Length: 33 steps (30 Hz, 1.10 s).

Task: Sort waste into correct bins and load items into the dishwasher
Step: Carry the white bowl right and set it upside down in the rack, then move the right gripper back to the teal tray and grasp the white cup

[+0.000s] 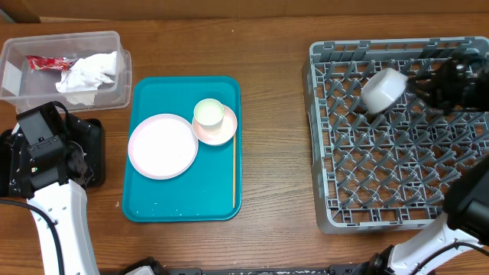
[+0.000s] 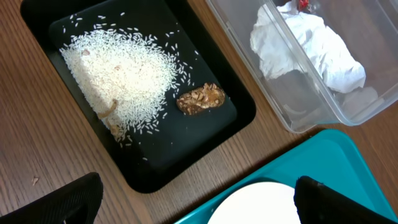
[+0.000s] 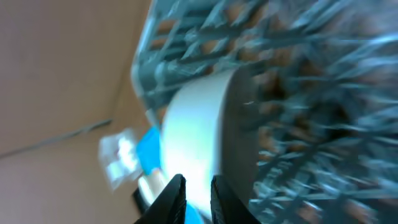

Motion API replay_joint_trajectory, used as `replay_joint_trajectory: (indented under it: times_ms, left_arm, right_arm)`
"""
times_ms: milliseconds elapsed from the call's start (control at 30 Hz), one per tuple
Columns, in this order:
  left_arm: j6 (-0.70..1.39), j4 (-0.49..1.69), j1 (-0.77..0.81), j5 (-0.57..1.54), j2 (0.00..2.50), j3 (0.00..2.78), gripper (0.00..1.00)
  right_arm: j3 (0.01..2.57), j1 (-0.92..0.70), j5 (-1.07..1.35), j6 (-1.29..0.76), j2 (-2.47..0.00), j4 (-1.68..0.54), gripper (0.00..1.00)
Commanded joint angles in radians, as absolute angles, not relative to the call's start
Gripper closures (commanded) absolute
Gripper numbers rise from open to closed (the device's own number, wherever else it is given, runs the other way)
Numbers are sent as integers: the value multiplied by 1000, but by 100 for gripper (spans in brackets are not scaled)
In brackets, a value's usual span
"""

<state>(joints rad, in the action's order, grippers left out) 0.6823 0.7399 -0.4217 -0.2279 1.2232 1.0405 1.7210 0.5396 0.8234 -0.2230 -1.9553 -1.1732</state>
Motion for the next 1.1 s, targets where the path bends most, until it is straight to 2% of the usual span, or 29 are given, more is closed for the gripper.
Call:
replay_joint_trajectory:
  times_ms: [0, 267, 533, 667, 800, 900, 933, 967, 1067]
  left_arm:
    - [696, 740, -430, -227, 1223, 1049, 1]
    - [696, 740, -430, -227, 1223, 1049, 0]
    - [696, 740, -430, -227, 1223, 1049, 0]
    - [696, 740, -430, -227, 1223, 1049, 0]
    - [696, 740, -430, -227, 1223, 1049, 0]
    - [696, 740, -430, -227, 1223, 1049, 0]
    - [696, 740, -430, -227, 1223, 1049, 0]
    - [696, 740, -430, -228, 1223, 1049, 0]
    - [696, 740, -430, -227, 1223, 1049, 0]
  right_arm:
    - [1822, 582, 586, -274, -1901, -1222, 83]
    - [1840, 542, 522, -303, -1808, -1249, 83]
    - [1832, 260, 423, -284, -1808, -1274, 83]
    - [1832, 28, 418, -237, -1808, -1265, 76]
    - [1832, -212, 364, -237, -1808, -1184, 53]
    - [1832, -374, 257, -286, -1809, -1095, 25]
    - [1832, -444, 176, -326, -1813, -1053, 13]
    - [1832, -479, 134, -347, -1816, -1034, 8]
    - [1832, -605, 25, -394, -1845, -951, 5]
